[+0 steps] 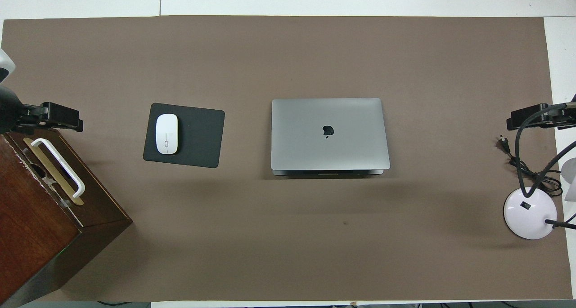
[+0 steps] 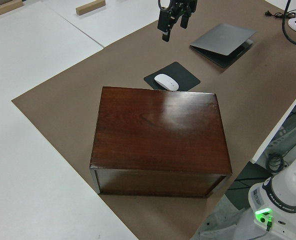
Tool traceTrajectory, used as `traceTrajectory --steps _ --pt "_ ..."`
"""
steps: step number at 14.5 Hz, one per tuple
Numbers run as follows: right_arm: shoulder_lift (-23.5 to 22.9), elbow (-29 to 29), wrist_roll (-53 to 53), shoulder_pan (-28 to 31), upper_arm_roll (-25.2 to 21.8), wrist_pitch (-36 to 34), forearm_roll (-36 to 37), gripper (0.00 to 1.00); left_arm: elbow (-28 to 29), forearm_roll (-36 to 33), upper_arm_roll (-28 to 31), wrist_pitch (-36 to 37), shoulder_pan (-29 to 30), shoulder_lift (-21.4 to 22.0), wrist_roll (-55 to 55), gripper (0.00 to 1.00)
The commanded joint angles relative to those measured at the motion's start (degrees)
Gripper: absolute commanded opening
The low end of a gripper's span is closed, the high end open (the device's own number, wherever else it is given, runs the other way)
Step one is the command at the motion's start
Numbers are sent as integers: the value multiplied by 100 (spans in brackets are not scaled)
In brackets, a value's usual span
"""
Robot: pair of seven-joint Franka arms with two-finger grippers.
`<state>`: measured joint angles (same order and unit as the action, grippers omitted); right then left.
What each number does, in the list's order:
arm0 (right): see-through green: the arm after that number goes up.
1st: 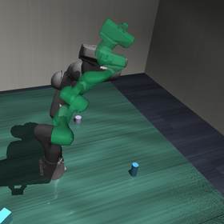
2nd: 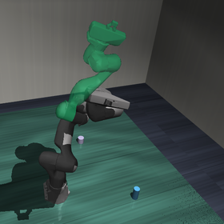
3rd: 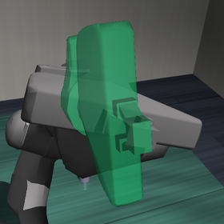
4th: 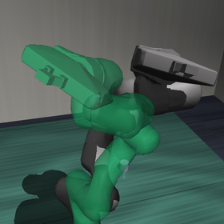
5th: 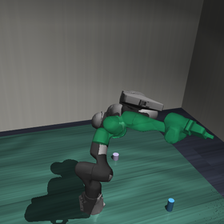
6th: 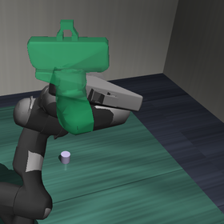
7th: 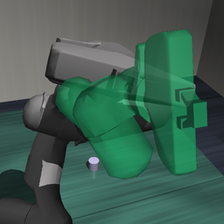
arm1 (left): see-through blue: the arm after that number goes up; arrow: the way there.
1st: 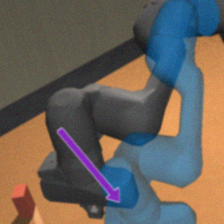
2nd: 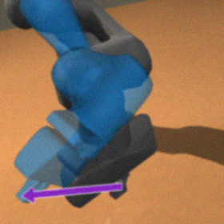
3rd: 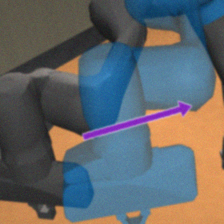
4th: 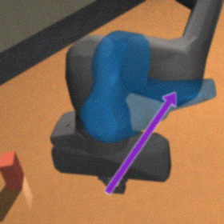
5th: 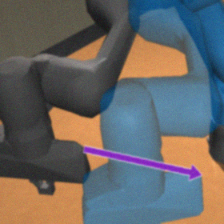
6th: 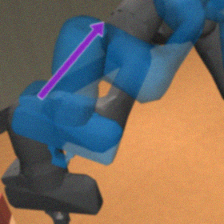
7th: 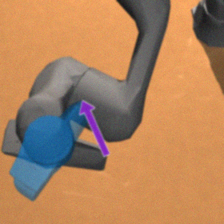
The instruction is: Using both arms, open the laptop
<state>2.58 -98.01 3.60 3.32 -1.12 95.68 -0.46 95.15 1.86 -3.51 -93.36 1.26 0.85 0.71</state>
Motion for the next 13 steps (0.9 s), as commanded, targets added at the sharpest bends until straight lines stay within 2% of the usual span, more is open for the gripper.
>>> traceTrajectory --steps 1,13 --pt "155 -201 -17 11 16 170 37 100 -41 -71 -36 -24 41 21 -71 100" --pt "164 -262 -17 20 16 301 28 100 38 -54 -36 -121 58 38 26 100"
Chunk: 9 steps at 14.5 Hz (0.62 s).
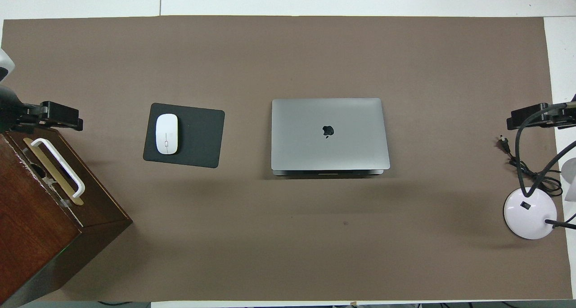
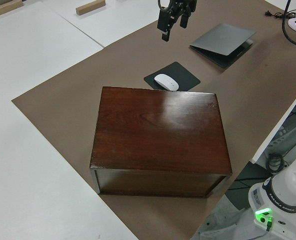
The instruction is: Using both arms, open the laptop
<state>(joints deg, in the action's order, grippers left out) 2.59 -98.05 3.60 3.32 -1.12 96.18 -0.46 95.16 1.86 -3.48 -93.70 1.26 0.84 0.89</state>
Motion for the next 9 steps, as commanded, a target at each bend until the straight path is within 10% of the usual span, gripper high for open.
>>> traceTrajectory --steps 1,8,9 --pt "172 -302 -17 20 16 295 28 100 64 -54 -38 -114 58 39 7 100" --pt "198 -399 -8 20 16 331 37 100 65 -45 -38 -131 58 47 -1 100" --pt "207 -408 -8 20 16 340 37 100 65 -45 -38 -149 50 39 16 59"
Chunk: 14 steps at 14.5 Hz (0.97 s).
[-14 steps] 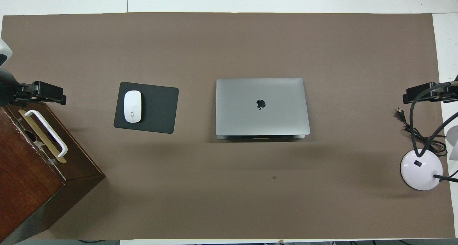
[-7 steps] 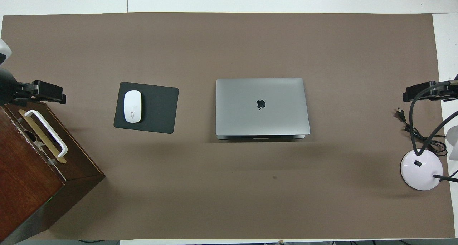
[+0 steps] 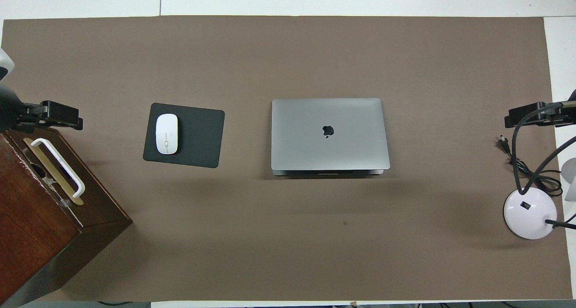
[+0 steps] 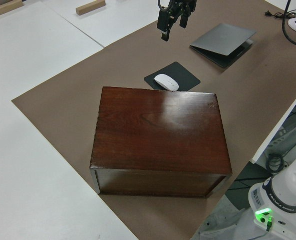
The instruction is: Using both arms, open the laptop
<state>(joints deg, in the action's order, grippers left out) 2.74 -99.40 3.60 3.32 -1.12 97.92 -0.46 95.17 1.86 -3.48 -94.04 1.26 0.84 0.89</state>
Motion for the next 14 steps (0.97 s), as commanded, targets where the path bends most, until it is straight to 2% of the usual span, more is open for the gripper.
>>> traceTrajectory --steps 1,2,5,9,11,12,13,14 --pt "183 -273 -8 28 16 166 37 100 63 -45 -39 -132 49 39 16 11" --pt "183 -273 -8 29 16 166 37 100 63 -45 -39 -132 58 39 16 0" --pt "183 -273 -8 20 16 210 37 100 54 -36 -39 -123 58 39 34 0" --pt "165 -413 9 81 16 544 37 86 71 -36 -39 -167 58 39 16 0" --pt "165 -684 201 99 7 1113 28 68 176 -36 -39 -272 50 74 16 0" --pt "165 -790 281 125 -2 1368 28 46 342 -28 -47 -403 32 143 25 0" --pt "165 -835 299 134 -2 1484 28 35 648 16 -47 -657 -3 266 25 0" --pt "156 -835 299 134 -2 1511 28 30 1008 103 -47 -990 -29 424 25 0"
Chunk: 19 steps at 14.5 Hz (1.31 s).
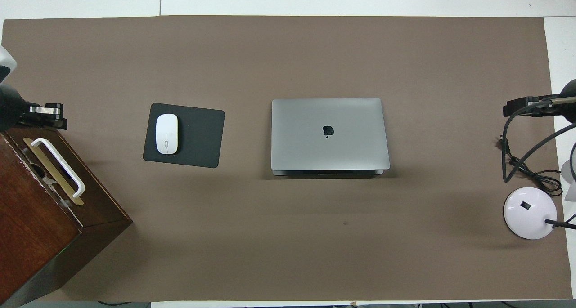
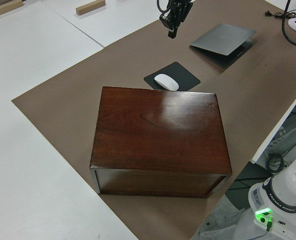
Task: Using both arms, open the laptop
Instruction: 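Swing the left gripper toward the laptop while the right gripper approaches it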
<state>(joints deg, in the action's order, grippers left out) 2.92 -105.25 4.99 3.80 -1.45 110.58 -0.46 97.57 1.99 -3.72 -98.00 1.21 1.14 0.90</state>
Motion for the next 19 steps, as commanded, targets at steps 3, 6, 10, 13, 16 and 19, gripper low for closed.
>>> traceTrajectory --steps 3,6,10,13,16,19 --pt "139 -250 160 86 31 253 28 32 1710 266 -58 -1570 -155 764 16 0" --pt "139 -250 134 86 31 245 28 87 2492 459 -58 -2466 -401 1072 -10 0" --pt "296 -608 -111 51 39 558 -103 100 3503 512 -58 -3636 -902 1406 -2 0" --pt "631 -1591 -358 -10 39 1639 -506 100 4181 521 -50 -4611 -1306 1521 103 0" --pt "772 -2007 -874 -352 39 2133 -754 100 4656 521 -50 -5542 -1745 1504 279 0" --pt "868 -2358 -1980 -931 48 2677 -754 100 5113 521 -50 -6483 -2123 1434 481 0"
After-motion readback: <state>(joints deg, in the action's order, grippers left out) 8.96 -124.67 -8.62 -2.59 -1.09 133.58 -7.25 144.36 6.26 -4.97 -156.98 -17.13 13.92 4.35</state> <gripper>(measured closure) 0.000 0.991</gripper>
